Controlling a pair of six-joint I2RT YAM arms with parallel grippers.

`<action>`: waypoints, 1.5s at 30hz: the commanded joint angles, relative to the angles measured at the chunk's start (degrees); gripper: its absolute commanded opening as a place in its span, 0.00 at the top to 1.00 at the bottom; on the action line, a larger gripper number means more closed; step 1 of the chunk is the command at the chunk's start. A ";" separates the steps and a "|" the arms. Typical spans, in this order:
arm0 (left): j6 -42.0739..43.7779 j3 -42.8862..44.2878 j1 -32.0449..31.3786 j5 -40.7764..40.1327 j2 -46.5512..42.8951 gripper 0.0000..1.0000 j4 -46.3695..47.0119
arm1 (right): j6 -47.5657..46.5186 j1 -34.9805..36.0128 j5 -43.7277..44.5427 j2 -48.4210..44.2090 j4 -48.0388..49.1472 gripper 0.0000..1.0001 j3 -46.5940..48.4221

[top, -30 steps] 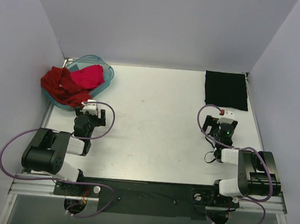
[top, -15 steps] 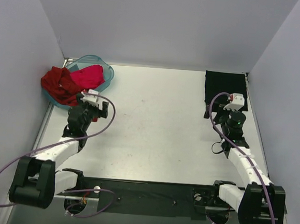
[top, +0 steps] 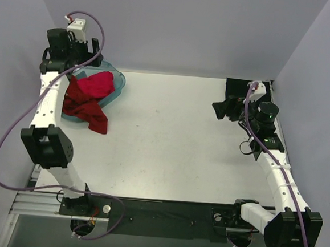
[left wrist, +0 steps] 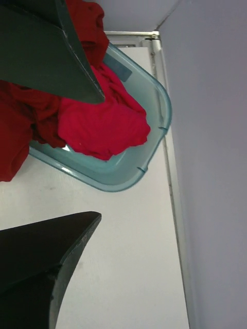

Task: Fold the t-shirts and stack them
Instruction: Grab crumpled tshirt from bin with the left arm, then move the tshirt to the center of the board

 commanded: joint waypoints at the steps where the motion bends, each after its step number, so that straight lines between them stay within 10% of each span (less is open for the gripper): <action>1: 2.11 17.14 2.43 -4.40 15.15 0.04 -24.85 | 0.37 1.72 -4.27 0.09 -0.37 0.04 0.62; 14: 8.70 42.56 1.73 -20.59 41.37 0.12 -26.36 | 0.55 5.23 -1.11 -3.07 -8.89 0.05 -1.49; 26: 8.35 46.88 2.61 -3.29 52.18 0.09 -30.13 | 3.45 8.31 7.15 -4.56 -13.82 0.06 0.44; 28: 8.78 48.83 2.70 -1.26 52.63 0.30 -30.84 | 3.98 8.75 7.16 -4.13 -15.14 0.06 1.49; 31: 5.90 46.21 3.75 -0.73 49.92 0.96 -24.11 | 3.11 9.19 6.98 -4.12 -16.46 0.06 3.07; 45: -0.18 53.92 3.93 -5.21 23.64 1.00 6.25 | 3.10 10.59 5.49 -3.77 -12.69 0.06 7.56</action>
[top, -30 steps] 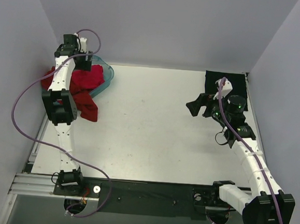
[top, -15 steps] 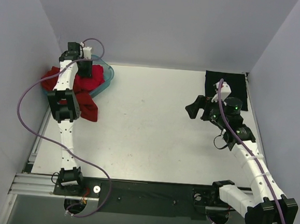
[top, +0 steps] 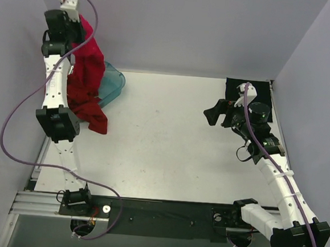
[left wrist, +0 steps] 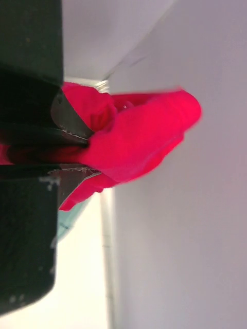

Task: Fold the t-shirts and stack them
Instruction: Move the tshirt to the center of the board

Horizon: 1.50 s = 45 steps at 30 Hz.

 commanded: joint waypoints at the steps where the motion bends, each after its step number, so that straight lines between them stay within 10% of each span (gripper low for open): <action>1: -1.51 11.14 -0.14 -0.36 -13.42 1.00 15.91 | 0.89 0.78 -1.48 -0.17 5.06 0.06 2.84; 13: 0.67 8.98 -14.32 15.02 -26.51 1.00 -2.53 | 5.29 2.19 -4.65 -0.52 8.06 0.06 7.49; 26: 26.16 -25.47 -43.01 17.84 -26.17 1.00 -27.94 | 7.22 -0.53 -0.09 -5.52 -12.41 0.05 8.73; 28: 29.67 -28.37 -47.14 17.57 -24.76 0.76 -30.40 | 7.57 -0.97 1.57 -6.31 -14.44 0.06 7.41; 30: 32.06 -29.35 -51.01 20.20 -24.06 0.15 -32.42 | 7.66 -1.15 4.20 -6.06 -17.07 0.08 6.62; 37: 32.60 -24.34 -48.22 36.29 -25.11 0.12 -38.94 | 9.15 -1.06 8.28 2.44 -23.76 0.22 5.56; 45: 20.90 -41.38 -29.86 22.41 -32.66 0.12 -25.75 | 6.27 6.22 4.59 23.01 -25.87 0.26 6.09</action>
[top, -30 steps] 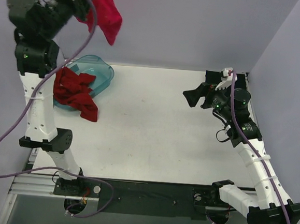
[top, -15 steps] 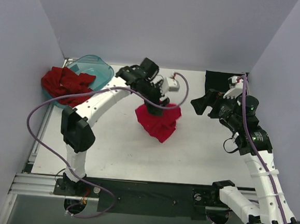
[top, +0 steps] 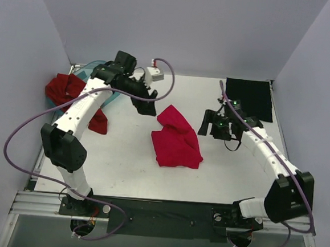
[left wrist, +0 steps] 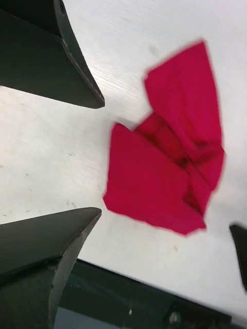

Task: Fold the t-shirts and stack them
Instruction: Flatten out the tshirt

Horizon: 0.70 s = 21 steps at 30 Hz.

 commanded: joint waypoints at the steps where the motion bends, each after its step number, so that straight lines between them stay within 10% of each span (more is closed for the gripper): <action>1: -3.01 -8.57 7.02 -7.45 -5.17 0.12 5.39 | -2.61 4.37 -2.79 8.91 -2.00 0.25 0.01; 6: -5.21 -14.92 12.03 -7.89 -7.99 0.12 8.65 | -8.69 10.34 -10.17 21.39 -1.20 0.35 3.17; 10: -5.91 -16.24 13.62 -7.98 -9.13 0.12 9.27 | -7.98 10.88 -10.88 23.34 -2.17 0.97 5.28; 21: -8.46 -7.55 21.35 -9.92 -7.64 0.12 12.16 | -13.52 15.89 -26.25 5.43 -5.25 1.00 34.61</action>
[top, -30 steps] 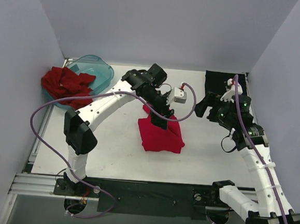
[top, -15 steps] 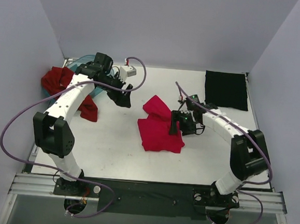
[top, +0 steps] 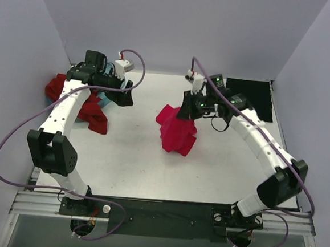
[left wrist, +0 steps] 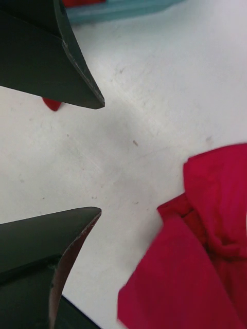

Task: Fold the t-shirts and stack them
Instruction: Flatten out the tshirt

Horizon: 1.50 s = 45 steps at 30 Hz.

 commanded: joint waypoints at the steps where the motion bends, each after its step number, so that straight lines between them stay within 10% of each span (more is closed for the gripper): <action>1: -2.97 7.14 4.50 -0.43 -0.52 0.12 5.67 | -2.71 2.73 -12.88 -11.52 2.09 1.00 14.07; 9: -2.54 12.34 6.53 -0.08 1.60 0.12 6.47 | 5.01 -1.46 -6.49 -19.61 11.50 1.00 21.12; 18: 2.46 6.29 2.58 -2.35 1.07 0.19 4.89 | 22.96 -18.70 3.79 -23.31 10.82 1.00 1.00; 31: 13.36 -5.14 -25.09 -13.33 -1.65 0.21 1.02 | 16.64 -31.98 28.41 1.45 0.09 1.00 -5.61; 38: 17.41 -7.97 -42.92 -11.42 1.59 0.21 2.95 | 15.23 -36.98 30.00 -0.01 -1.41 1.00 -12.45; 39: 17.85 -7.70 -44.78 -10.28 2.64 0.21 3.48 | 14.71 -37.43 29.21 -0.02 -1.67 0.97 -12.89; 42: 17.85 -7.88 -51.63 -7.38 4.84 0.17 7.51 | 14.27 -39.72 28.41 -0.45 -6.32 0.47 -13.16; 45: 14.00 -9.19 -54.90 -4.04 8.35 0.14 13.74 | 13.74 -39.28 29.82 -5.72 -8.70 0.25 -15.96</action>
